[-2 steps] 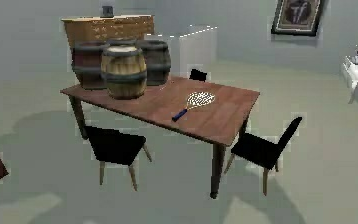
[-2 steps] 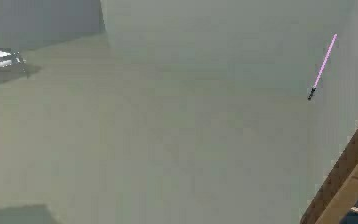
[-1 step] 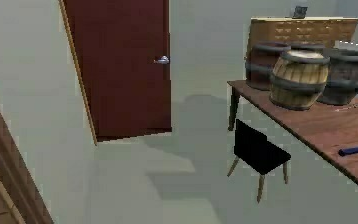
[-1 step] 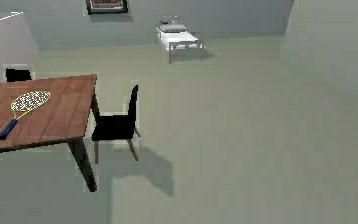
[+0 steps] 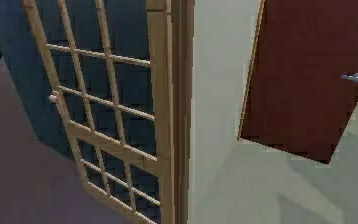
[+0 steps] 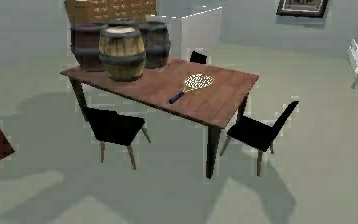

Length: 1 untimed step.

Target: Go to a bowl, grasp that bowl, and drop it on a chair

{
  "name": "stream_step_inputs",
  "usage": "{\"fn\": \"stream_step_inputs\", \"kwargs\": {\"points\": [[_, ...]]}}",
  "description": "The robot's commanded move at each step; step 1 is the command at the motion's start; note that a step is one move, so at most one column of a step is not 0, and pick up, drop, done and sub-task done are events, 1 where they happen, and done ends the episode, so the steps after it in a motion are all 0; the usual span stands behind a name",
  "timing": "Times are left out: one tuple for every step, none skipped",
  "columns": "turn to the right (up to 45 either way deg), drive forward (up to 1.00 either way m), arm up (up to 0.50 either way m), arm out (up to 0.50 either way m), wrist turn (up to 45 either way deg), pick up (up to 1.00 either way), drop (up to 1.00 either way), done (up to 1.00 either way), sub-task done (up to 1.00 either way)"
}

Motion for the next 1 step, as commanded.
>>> {"fn": "stream_step_inputs", "kwargs": {"points": [[-45.0,0.00,0.00,0.00,0.0,0.00,0.00,0.00,0.00]]}}
